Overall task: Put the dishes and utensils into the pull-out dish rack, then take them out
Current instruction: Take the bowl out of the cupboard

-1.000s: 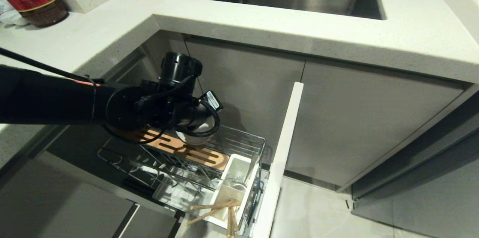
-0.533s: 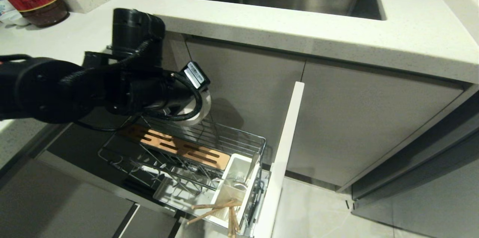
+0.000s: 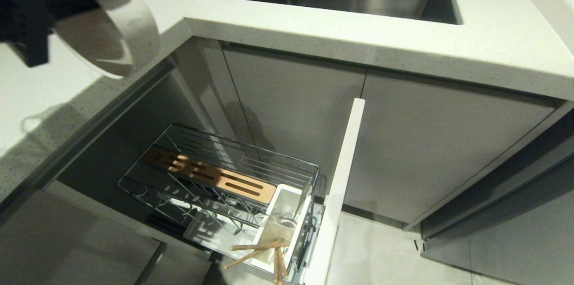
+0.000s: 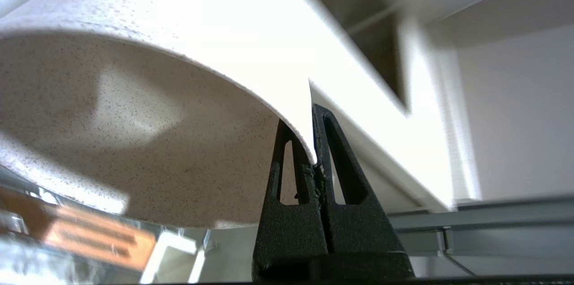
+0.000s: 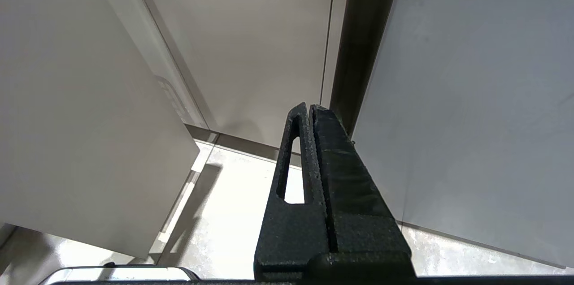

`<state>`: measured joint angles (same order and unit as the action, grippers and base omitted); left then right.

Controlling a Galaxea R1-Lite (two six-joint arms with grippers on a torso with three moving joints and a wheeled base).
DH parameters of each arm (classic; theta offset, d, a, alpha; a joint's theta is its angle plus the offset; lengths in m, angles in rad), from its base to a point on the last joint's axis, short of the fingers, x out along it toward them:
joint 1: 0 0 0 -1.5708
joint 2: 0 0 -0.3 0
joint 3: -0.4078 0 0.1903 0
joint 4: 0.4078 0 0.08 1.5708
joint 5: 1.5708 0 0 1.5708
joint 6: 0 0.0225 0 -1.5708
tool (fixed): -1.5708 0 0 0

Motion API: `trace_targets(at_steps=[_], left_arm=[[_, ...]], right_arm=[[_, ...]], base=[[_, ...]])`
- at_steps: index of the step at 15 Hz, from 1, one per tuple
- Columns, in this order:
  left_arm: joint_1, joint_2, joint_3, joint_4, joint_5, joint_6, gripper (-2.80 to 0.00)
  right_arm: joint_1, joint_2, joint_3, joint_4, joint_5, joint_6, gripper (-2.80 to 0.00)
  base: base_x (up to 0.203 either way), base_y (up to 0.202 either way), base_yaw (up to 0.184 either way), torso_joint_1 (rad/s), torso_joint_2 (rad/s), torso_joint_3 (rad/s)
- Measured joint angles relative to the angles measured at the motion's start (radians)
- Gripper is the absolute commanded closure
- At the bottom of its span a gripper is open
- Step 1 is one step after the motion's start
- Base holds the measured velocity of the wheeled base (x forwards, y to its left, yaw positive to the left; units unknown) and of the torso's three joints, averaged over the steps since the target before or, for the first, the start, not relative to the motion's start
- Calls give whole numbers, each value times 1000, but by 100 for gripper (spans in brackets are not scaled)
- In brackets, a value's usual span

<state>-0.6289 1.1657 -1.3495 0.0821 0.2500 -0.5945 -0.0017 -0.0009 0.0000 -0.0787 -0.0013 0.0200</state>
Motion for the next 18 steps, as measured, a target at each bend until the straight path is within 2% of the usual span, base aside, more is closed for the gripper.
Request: trace_targets(at_steps=[2,5,8,10,12,13,15,16,18], left_arm=[[49,-101,-13,-2,-7,118,0],[240,-192,-29,0,-50,274,0],[495,-230,-39,6,-69,372,0],[697,-239,-47,15,-92,395,0],[904,-240,-62,71,-142,406,0],[986,-237,-79,126,-174,416,0],[1103,-219,-131,326,-237,480,0],[1135,-198,-169,441,-243,522,0],[1173,-142,-235,629,-211,581,0]], right_arm=[[0,0,0,0,0,0,0],[0,0,0,0,0,0,0],[0,0,0,0,0,0,0],[0,0,0,0,0,0,0],[0,0,0,0,0,0,0],[0,0,0,0,0,0,0],[0,0,0,0,0,0,0],[0,0,0,0,0,0,0],[0,0,0,0,0,0,0]], base=[[0,0,0,0,0,0],[0,0,0,0,0,0],[0,0,0,0,0,0],[0,0,0,0,0,0],[0,0,0,0,0,0],[0,0,0,0,0,0],[0,0,0,0,0,0],[0,0,0,0,0,0],[0,0,0,0,0,0]])
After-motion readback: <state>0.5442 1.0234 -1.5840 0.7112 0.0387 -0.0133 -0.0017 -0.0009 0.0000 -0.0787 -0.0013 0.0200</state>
